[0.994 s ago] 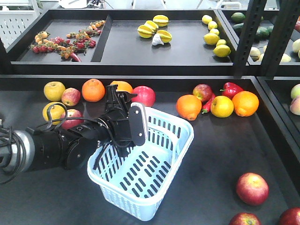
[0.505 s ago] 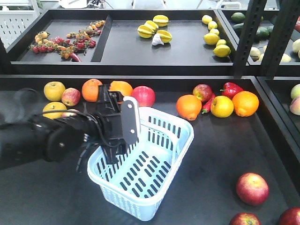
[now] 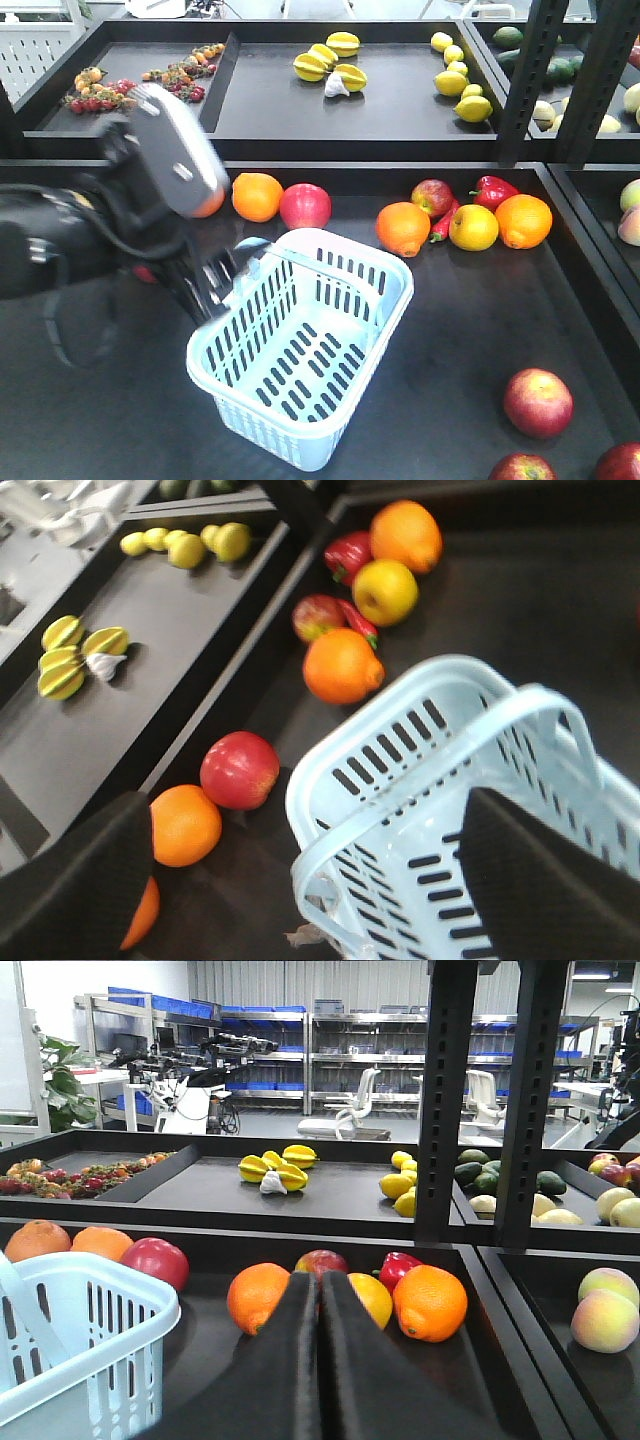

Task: Pick three apples into basket with both arms
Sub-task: 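Open the left gripper, release the basket handle and lift away, then move the right gripper above the three red apples nearest the robot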

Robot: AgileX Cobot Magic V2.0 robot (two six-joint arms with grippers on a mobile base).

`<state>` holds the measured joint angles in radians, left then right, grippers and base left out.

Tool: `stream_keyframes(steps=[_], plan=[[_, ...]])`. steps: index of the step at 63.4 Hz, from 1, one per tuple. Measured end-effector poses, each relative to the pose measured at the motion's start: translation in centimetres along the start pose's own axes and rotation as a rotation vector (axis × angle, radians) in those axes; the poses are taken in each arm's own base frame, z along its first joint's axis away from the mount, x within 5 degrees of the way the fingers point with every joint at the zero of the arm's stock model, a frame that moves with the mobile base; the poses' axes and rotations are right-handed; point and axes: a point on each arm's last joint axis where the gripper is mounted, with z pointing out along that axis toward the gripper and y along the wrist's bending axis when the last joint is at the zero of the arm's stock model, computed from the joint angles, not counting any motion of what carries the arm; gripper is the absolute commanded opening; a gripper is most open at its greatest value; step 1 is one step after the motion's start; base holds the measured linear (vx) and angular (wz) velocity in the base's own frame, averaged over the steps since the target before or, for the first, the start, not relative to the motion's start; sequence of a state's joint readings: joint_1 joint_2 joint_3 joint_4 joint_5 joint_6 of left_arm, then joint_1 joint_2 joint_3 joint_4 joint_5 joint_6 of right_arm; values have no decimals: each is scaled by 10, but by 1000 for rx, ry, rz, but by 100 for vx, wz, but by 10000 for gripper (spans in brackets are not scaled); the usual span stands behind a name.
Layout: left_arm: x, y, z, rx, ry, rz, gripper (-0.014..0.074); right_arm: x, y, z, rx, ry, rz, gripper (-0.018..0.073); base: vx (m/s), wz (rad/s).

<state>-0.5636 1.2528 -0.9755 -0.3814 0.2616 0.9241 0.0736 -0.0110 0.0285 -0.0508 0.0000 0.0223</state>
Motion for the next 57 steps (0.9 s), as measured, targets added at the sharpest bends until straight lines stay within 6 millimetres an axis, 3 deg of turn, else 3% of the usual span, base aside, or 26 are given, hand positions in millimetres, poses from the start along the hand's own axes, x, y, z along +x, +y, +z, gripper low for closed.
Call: stream_keyframes(steps=[12, 27, 34, 43, 57], plan=[[9, 28, -34, -101, 19, -306, 589, 0, 0, 0, 0, 0, 0, -9, 0, 0], [44, 53, -77, -322, 177, -517, 589, 0, 0, 0, 0, 0, 0, -9, 0, 0], [59, 49, -99, -428, 202, -577, 589, 0, 0, 0, 0, 0, 0, -9, 0, 0], [79, 28, -128, -515, 221, -647, 589, 0, 0, 0, 0, 0, 0, -9, 0, 0], [90, 0, -167, -572, 182, -686, 589, 0, 0, 0, 0, 0, 0, -9, 0, 0]])
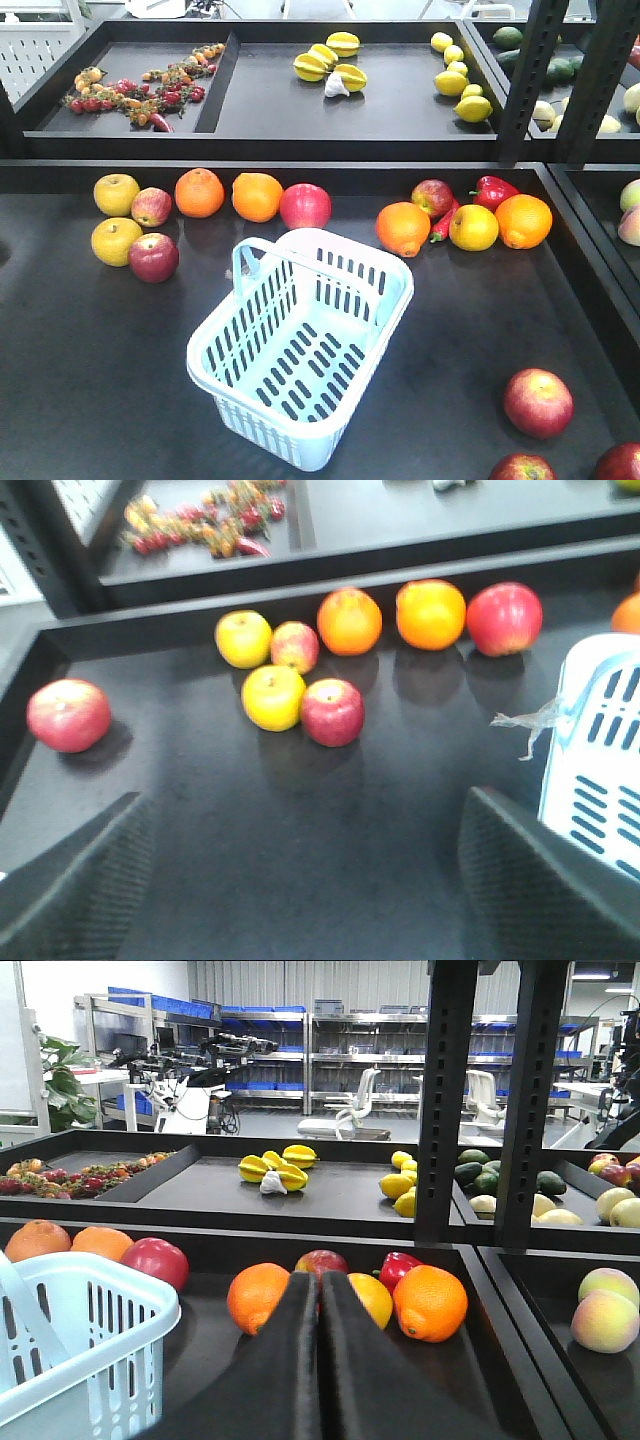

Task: Pick three apples into basket with both arms
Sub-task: 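Move the right gripper above the three red apples nearest the robot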

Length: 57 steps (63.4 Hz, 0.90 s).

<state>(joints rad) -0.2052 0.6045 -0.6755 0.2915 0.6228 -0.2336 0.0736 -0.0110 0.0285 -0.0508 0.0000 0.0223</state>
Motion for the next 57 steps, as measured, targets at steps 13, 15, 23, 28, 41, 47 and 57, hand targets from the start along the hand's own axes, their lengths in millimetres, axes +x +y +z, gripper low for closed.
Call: stream_keyframes(steps=[13, 15, 23, 28, 41, 47, 57], plan=[[5, 5, -24, -8, -68, -18, 589, 0, 0, 0, 0, 0, 0, -9, 0, 0], [5, 5, -25, -8, -73, -18, 589, 0, 0, 0, 0, 0, 0, -9, 0, 0], [6, 5, -27, -8, -77, -19, 589, 0, 0, 0, 0, 0, 0, -9, 0, 0], [6, 5, -27, -9, -75, -19, 589, 0, 0, 0, 0, 0, 0, -9, 0, 0], [6, 5, -27, -9, -75, -19, 589, -2, 0, 0, 0, -25, 15, -9, 0, 0], [6, 5, -27, -9, -75, -19, 589, -5, 0, 0, 0, -16, 41, -9, 0, 0], [6, 5, -27, -9, -75, -19, 589, -47, -1, -7, -1, -43, 65, -9, 0, 0]])
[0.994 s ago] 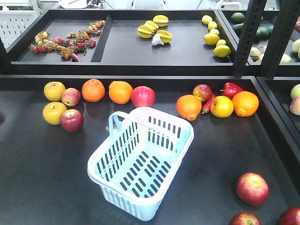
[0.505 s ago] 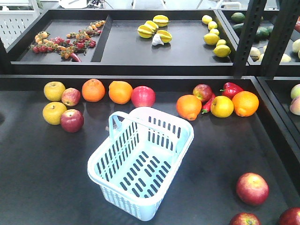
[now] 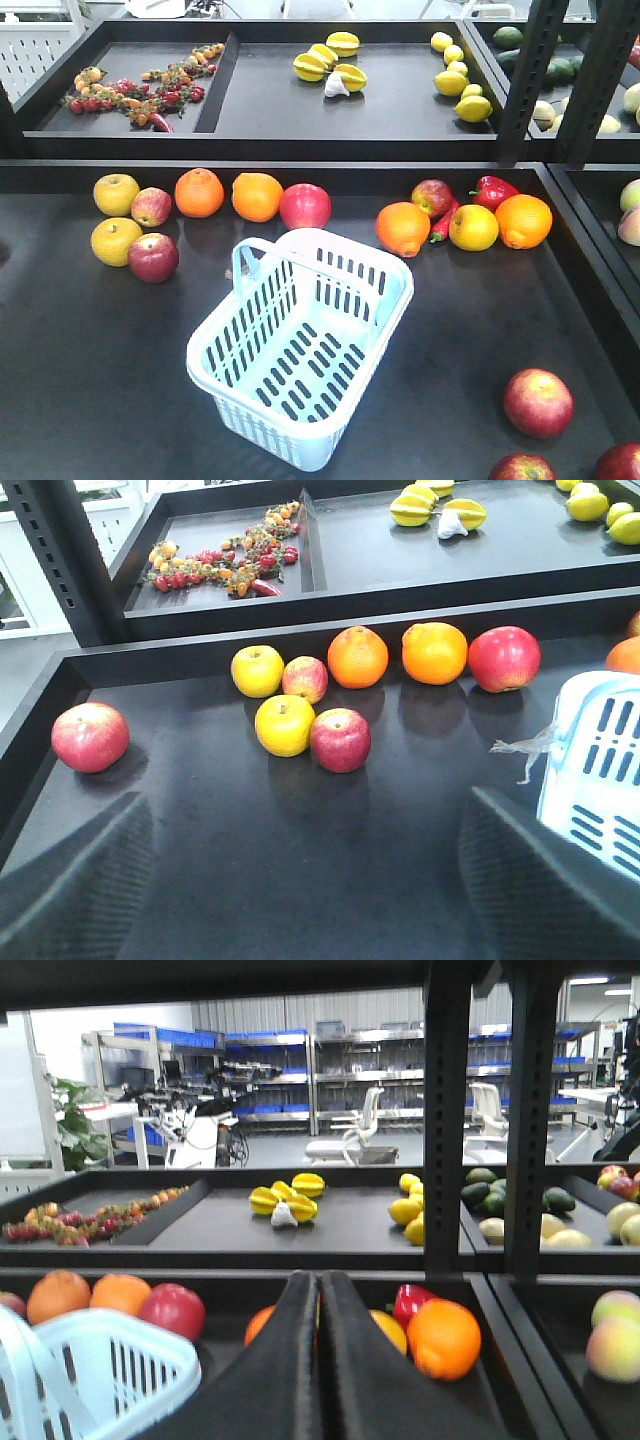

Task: Pick three apples into basket with both arms
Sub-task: 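Move the right gripper above the three red apples nearest the robot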

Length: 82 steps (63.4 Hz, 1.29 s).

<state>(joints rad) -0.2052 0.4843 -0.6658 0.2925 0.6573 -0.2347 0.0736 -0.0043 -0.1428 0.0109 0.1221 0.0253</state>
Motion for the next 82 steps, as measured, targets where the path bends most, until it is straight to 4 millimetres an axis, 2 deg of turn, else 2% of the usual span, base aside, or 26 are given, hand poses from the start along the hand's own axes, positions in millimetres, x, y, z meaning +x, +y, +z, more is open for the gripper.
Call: stream_keyframes(steps=[11, 15, 22, 28, 34, 44, 50, 61, 69, 76, 82], plan=[[0, 0, 0, 0, 0, 0, 589, -54, 2, 0, 0, 115, 4, -9, 0, 0], [0, 0, 0, 0, 0, 0, 589, -71, 3, 3, 2, 224, 0, -9, 0, 0], [0, 0, 0, 0, 0, 0, 589, -88, 4, 16, 9, 445, -4, -9, 0, 0], [0, 0, 0, 0, 0, 0, 589, -97, 4, 27, 13, 616, -4, -9, 0, 0], [0, 0, 0, 0, 0, 0, 589, -102, 4, 36, 16, 715, -4, -9, 0, 0], [0, 0, 0, 0, 0, 0, 589, -96, 4, 43, 18, 807, -4, 4, 0, 0], [0, 0, 0, 0, 0, 0, 589, -95, 4, 42, 19, 836, -4, 48, 0, 0], [0, 0, 0, 0, 0, 0, 589, -90, 4, 36, 21, 917, -4, 237, 0, 0], [0, 0, 0, 0, 0, 0, 589, -87, 4, 32, 22, 978, -4, 475, 0, 0], [0, 0, 0, 0, 0, 0, 589, -85, 4, 29, 23, 1011, -4, 643, 0, 0], [0, 0, 0, 0, 0, 0, 589, -84, 4, 28, 22, 1029, -7, 724, 0, 0]])
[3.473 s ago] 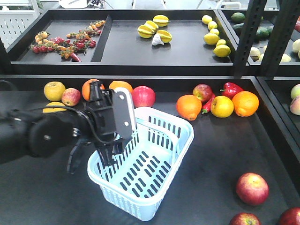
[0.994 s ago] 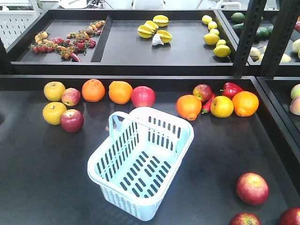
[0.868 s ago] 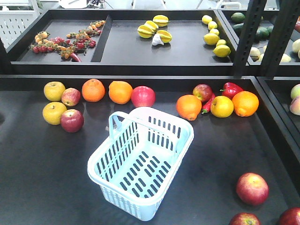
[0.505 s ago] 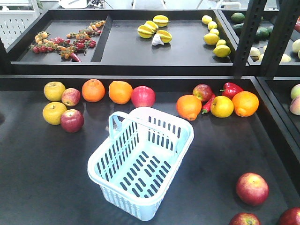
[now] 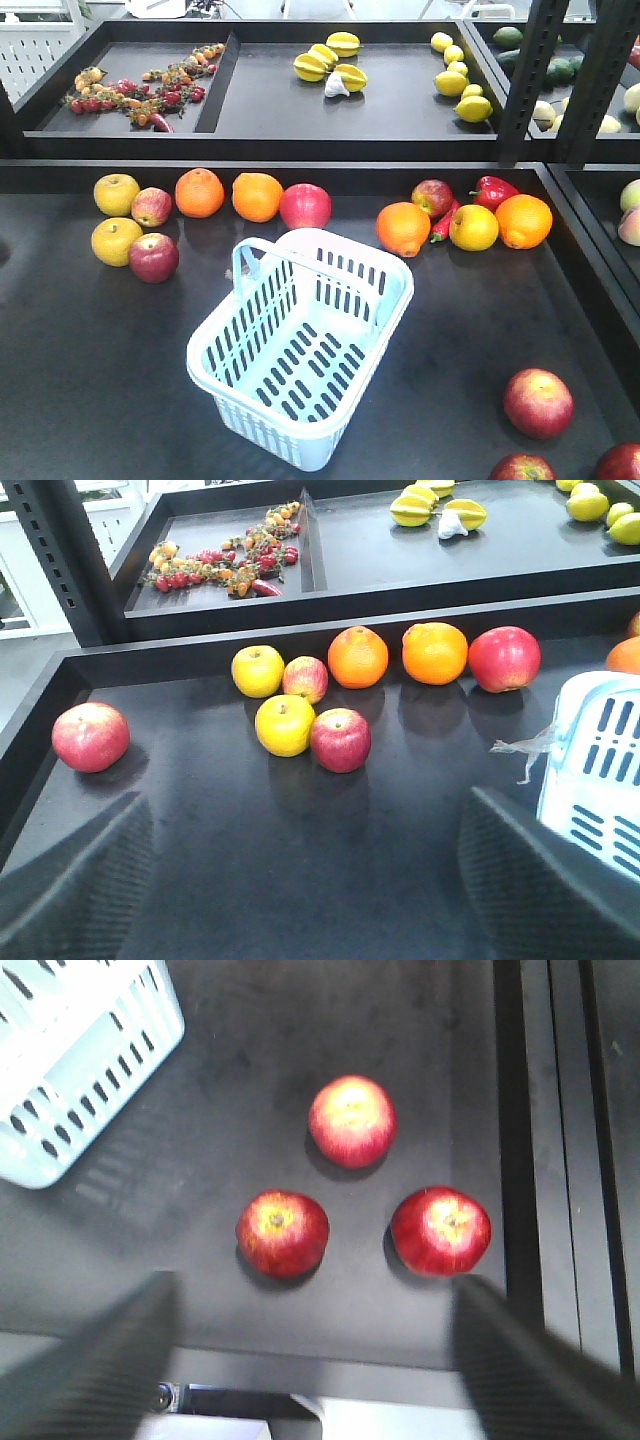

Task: Pick three apples into basket with both arms
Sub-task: 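Move the right gripper above the three red apples nearest the robot, then lower the right gripper and close it on a red apple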

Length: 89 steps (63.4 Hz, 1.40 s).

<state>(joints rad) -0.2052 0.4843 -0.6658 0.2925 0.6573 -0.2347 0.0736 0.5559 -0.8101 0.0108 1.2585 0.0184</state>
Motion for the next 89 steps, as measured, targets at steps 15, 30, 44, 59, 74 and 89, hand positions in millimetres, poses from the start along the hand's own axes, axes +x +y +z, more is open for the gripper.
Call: stream_keyframes(steps=[15, 30, 44, 59, 74, 89], plan=[[0, 0, 0, 0, 0, 0, 589, -8, 2, 12, -26, 70, -73, 707, 0, 0], [0, 0, 0, 0, 0, 0, 589, -33, 8, 50, -92, 174, -88, 677, 0, 0], [0, 0, 0, 0, 0, 0, 589, -50, 10, 90, -118, 283, -94, 669, 0, 0], [0, 0, 0, 0, 0, 0, 589, -57, 10, 126, -125, 382, -86, 662, 0, 0], [0, 0, 0, 0, 0, 0, 589, -60, 10, 158, -129, 455, -76, 654, 0, 0], [0, 0, 0, 0, 0, 0, 589, -59, 11, 189, -149, 528, -75, 653, 0, 0]])
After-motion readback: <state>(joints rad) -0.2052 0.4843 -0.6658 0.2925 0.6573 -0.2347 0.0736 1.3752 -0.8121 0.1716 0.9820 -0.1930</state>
